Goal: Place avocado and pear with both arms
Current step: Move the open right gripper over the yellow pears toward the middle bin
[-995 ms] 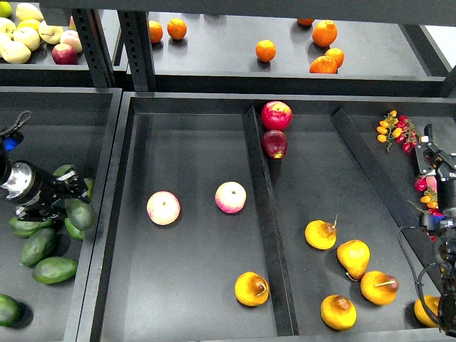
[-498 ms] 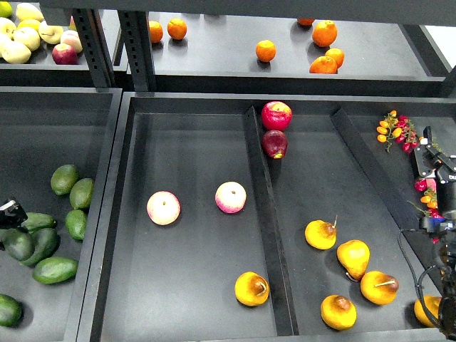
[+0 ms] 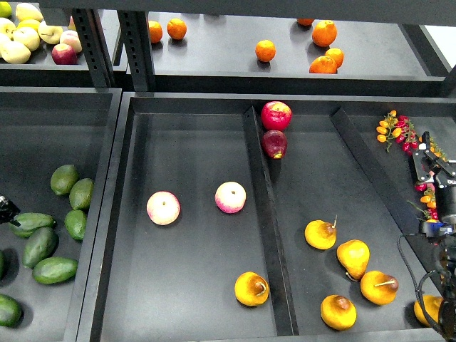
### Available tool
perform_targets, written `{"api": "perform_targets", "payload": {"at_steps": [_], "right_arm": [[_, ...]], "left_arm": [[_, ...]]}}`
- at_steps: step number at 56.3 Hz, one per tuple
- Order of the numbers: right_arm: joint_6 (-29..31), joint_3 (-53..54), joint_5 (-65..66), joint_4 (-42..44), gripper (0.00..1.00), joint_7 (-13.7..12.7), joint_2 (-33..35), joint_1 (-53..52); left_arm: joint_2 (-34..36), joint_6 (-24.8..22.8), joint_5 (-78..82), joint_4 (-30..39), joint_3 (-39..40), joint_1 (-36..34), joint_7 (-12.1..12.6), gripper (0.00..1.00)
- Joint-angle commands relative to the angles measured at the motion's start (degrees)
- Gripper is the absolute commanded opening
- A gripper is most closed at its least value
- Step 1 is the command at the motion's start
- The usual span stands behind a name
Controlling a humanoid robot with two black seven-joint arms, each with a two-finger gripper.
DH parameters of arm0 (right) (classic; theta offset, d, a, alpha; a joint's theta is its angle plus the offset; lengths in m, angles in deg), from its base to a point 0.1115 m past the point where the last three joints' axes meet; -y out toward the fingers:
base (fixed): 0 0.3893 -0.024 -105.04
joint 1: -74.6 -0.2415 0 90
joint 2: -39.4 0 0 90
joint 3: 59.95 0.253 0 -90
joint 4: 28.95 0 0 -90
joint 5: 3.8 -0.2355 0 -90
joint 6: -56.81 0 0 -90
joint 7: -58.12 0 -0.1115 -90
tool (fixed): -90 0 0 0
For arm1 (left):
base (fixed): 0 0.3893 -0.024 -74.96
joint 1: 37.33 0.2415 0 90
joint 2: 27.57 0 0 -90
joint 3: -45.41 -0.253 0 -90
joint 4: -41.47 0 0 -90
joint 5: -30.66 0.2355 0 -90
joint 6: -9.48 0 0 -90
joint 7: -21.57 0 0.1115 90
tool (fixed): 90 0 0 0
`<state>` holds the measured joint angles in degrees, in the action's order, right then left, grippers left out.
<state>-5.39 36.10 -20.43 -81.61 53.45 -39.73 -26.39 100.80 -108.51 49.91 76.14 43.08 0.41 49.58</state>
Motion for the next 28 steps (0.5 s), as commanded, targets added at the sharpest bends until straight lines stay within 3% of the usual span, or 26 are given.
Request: {"api": "perform_targets", "payload": {"at_steps": [1,9,10,11,25,28], "right_arm": [[0.1,-0.1,-0.1,-0.5,1.00,0.1,-0.1,-0.1],[0.2,0.3,-0.4,-1.8,1.00,0.4,-0.2,-0.3],[0.2,0.4,-0.4,-2.1,1.00,0.3,-0.3,-0.3],[0.2,0.3,-0.5,-2.1,1.00,0.2,-0.2,-0.4],[0.2,-1.2,-0.1,-3.9,1.00,-0.4,0.5,-1.3],[0.2,-3.0,0.0,-5.4,1.00,-1.6,1.1,-1.3]], "left_arm": [[-0.8,0.0,0.0,-0.5,1.9,0.1,0.0,0.81],[-1.7,0.0,0.1,-0.7,3.5,0.4,0.0,0.90],[-1.7,0.0,0.1,-0.7,3.5,0.4,0.0,0.98],[-1.7,0.0,0.1,-0.8,3.5,0.4,0.0,1.00],[-1.8,0.0,-0.1,-1.0,3.5,0.5,0.0,1.00],[-1.9,0.0,-0.1,-1.0,3.6,0.5,0.0,1.00]]}}
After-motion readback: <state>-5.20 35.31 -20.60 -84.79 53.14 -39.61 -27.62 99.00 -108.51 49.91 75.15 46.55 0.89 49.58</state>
